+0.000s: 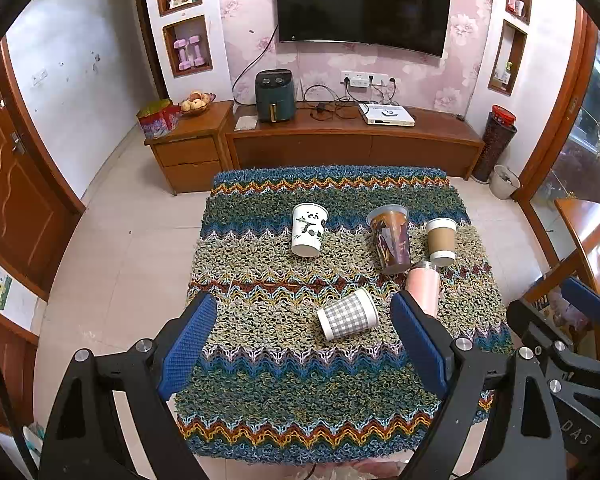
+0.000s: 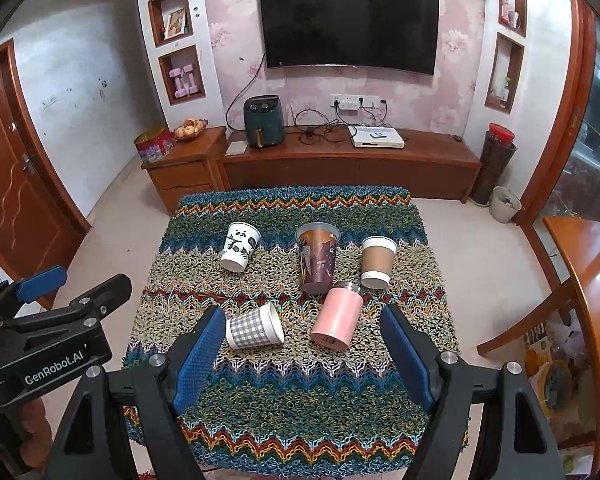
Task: Flip cup upright
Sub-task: 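Move the left gripper toward the white panda-print paper cup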
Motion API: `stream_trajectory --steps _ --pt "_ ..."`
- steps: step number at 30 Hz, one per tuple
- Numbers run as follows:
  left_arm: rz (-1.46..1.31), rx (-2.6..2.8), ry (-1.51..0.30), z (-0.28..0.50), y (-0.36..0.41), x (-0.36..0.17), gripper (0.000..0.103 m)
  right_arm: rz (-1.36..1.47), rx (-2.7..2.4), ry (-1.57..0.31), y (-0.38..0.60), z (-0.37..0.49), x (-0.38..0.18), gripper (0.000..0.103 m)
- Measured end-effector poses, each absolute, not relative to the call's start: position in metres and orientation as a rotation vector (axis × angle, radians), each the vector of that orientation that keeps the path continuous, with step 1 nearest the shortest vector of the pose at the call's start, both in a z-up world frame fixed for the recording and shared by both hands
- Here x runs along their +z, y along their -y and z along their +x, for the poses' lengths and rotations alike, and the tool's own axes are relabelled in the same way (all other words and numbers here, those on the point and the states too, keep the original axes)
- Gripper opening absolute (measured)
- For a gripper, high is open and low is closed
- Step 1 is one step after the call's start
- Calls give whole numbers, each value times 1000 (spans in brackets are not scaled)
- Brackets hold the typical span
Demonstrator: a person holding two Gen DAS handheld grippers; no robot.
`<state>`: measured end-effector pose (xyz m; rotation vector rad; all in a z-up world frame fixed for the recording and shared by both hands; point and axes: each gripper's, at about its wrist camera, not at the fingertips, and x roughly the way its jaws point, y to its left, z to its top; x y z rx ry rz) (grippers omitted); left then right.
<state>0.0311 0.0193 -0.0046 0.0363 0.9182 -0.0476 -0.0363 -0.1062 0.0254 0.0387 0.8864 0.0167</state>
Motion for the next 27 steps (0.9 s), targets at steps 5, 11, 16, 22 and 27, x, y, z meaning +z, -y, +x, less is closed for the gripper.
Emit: stream_trajectory --steps 5,11,16,22,27 --pt "43 -55 -922 37 -21 -6 91 38 9 -885 104 -34 25 80" --pt "48 -67 -938 47 -24 -10 91 34 -4 -898 101 -30 21 80" --pt "37 -78 -960 62 -27 -16 91 32 -15 -918 99 -25 15 80" --pt "43 -79 -985 81 -31 -27 91 40 -43 -936 101 -16 6 80" --pt "40 -68 -998 96 -37 -35 91 38 -62 -944 101 -8 -3 80"
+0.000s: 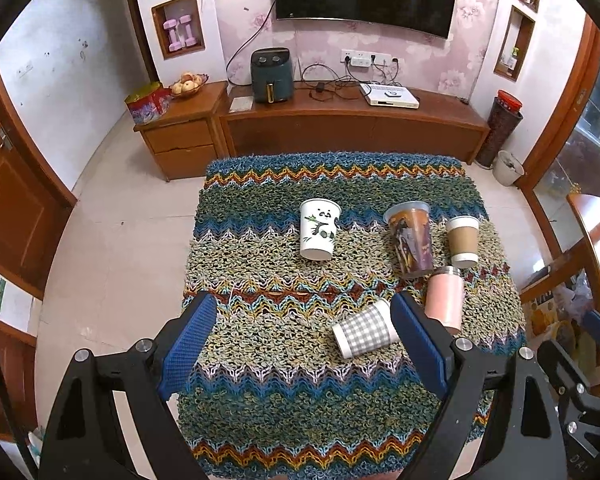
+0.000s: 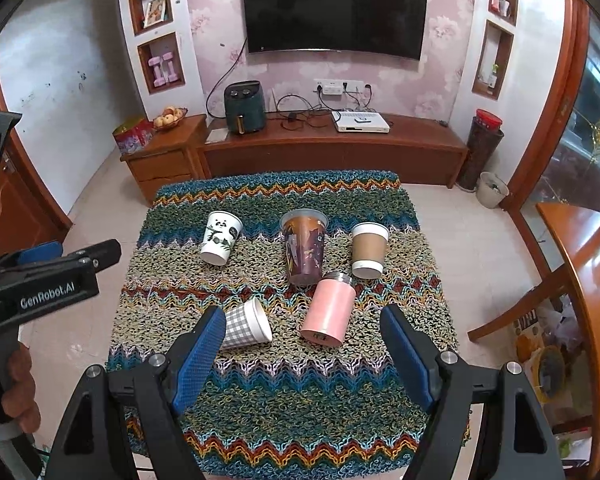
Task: Flip cup upright
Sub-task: 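Move the left gripper toward the white panda-print paper cup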
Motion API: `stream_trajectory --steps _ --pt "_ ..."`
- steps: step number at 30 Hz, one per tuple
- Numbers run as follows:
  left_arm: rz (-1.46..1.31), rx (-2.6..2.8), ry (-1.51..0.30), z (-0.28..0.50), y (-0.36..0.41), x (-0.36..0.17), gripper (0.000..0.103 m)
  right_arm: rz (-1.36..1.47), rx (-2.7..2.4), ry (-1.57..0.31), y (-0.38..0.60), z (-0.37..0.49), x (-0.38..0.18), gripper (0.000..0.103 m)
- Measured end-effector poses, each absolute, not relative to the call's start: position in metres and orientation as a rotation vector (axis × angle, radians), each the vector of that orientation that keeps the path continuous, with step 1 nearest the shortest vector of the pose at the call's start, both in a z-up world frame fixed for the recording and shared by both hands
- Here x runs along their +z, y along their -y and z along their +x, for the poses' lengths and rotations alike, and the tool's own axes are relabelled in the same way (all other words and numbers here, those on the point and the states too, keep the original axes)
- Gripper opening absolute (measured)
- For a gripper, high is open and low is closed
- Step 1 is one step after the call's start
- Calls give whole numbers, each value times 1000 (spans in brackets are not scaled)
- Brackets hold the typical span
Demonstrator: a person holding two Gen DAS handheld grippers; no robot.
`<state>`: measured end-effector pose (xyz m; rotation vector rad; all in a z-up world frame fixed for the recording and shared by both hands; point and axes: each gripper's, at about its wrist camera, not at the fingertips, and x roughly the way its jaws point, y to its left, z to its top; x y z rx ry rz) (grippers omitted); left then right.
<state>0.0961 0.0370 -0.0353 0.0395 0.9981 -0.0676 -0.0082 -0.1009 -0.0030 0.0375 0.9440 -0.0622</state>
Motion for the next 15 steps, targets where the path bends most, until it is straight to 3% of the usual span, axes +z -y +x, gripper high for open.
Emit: stream_trajectory --steps 15 --pt "96 -48 -1026 132 -42 -59 91 50 -103 -973 102 12 -22 80"
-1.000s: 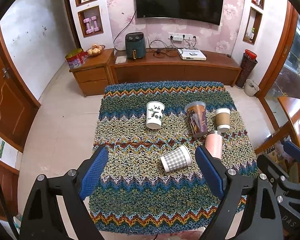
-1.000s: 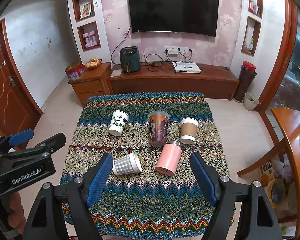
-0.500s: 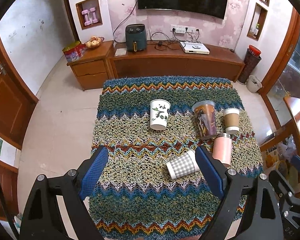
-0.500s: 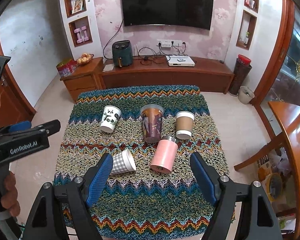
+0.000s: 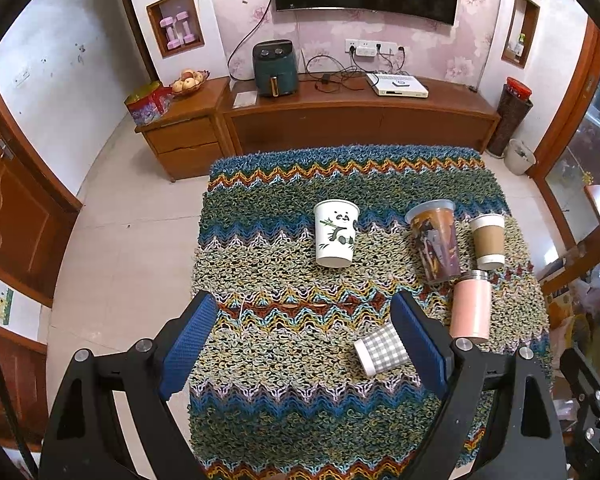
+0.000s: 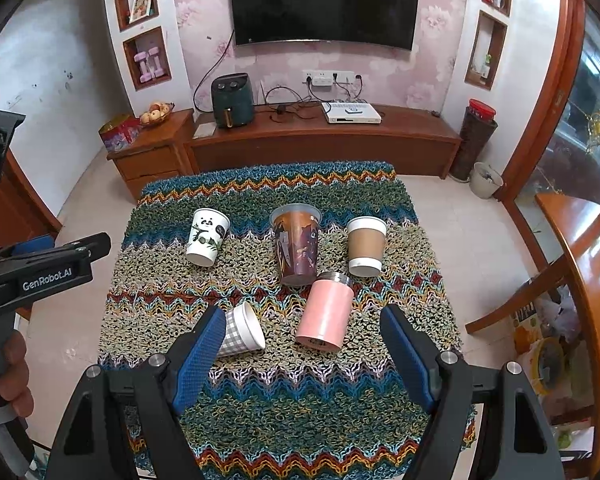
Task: Flip cup upright
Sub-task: 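Move the left gripper toward the white panda-print paper cup, then close the left gripper around the panda cup's body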
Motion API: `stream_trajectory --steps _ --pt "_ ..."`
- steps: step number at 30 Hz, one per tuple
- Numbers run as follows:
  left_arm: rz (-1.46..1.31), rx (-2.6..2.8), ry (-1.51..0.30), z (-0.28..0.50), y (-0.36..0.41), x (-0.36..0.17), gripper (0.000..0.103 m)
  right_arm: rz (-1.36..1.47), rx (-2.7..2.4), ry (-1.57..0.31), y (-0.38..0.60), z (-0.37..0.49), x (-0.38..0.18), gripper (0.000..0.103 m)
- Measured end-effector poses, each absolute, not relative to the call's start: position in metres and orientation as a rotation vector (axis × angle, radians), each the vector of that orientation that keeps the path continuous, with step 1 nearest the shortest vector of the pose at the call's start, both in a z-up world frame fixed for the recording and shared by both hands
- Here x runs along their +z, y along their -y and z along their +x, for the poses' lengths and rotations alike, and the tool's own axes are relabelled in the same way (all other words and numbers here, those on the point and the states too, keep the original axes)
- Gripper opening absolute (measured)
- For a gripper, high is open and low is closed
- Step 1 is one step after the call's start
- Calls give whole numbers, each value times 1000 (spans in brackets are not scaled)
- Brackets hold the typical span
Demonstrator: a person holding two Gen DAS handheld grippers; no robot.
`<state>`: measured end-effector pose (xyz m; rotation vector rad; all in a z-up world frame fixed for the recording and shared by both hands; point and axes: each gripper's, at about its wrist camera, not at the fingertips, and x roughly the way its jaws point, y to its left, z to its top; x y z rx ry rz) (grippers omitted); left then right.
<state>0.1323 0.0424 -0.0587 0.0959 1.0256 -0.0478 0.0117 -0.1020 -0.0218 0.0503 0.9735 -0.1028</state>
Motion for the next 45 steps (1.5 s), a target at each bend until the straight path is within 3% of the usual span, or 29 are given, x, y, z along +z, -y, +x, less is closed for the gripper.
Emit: stream_trajectory --steps 17,31,45 --pt "170 -89 -1046 188 -35 -101 93 81 -135 -1040 100 24 -57 80" --pt "132 -146 -1237 284 -19 -198 95 125 -178 -1098 109 27 -91 80" --pt "186 -127 -1322 324 1 -249 94 163 -187 -1141 112 29 -115 80"
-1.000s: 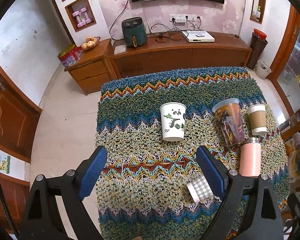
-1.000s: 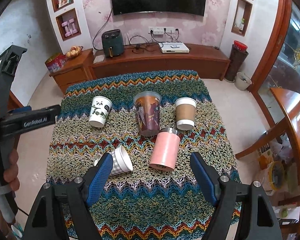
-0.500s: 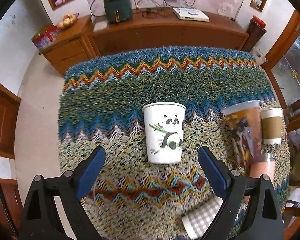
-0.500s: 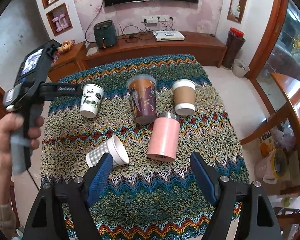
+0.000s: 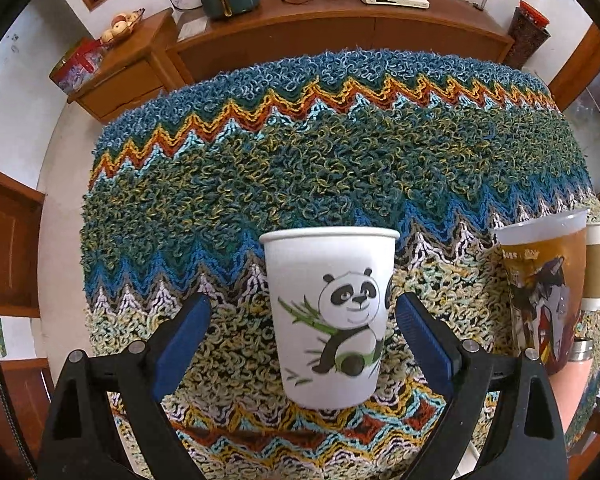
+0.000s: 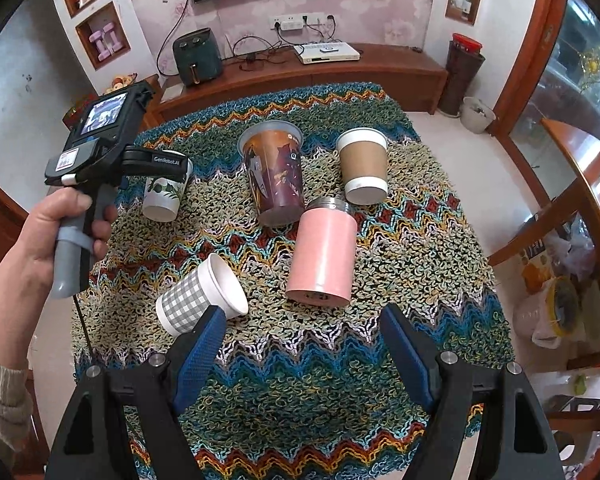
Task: Flip cup upright
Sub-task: 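Close the left gripper around the panda cup's body, then lift the panda cup with the left gripper and carry it toward the right gripper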
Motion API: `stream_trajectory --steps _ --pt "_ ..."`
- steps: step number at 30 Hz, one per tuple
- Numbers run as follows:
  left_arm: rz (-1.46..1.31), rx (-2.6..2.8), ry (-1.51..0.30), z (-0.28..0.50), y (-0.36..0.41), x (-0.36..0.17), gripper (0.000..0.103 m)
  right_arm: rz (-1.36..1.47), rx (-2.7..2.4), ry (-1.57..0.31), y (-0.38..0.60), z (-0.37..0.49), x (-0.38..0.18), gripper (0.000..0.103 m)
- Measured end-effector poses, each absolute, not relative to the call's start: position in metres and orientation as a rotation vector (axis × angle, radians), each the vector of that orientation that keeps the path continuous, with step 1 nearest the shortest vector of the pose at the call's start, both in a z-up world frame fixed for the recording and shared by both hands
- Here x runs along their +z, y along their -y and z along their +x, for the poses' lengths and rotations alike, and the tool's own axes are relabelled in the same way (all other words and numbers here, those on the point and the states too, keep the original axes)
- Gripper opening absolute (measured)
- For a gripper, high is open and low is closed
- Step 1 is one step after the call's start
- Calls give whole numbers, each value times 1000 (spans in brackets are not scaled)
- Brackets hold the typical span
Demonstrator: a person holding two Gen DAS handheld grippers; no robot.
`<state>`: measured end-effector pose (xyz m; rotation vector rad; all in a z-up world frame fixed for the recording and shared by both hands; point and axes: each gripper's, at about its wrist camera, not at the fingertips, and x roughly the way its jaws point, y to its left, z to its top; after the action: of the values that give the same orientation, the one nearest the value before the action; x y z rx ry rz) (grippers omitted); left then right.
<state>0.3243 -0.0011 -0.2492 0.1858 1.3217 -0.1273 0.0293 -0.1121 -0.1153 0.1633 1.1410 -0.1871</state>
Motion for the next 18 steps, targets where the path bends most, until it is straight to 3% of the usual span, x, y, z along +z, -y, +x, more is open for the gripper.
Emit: stream_trajectory --steps 3,5,6,18 --pt "186 -126 -1326 327 1 -251 91 173 -191 -1152 112 29 -119 80" --pt "187 -126 -1333 328 1 -252 71 180 -190 -1157 111 28 -121 80" --pt "183 -129 -1340 327 0 -253 67 179 -191 -1158 111 27 -121 80" --pt "214 -175 -1221 285 -1 -224 67 179 -190 -1145 106 15 -116 80"
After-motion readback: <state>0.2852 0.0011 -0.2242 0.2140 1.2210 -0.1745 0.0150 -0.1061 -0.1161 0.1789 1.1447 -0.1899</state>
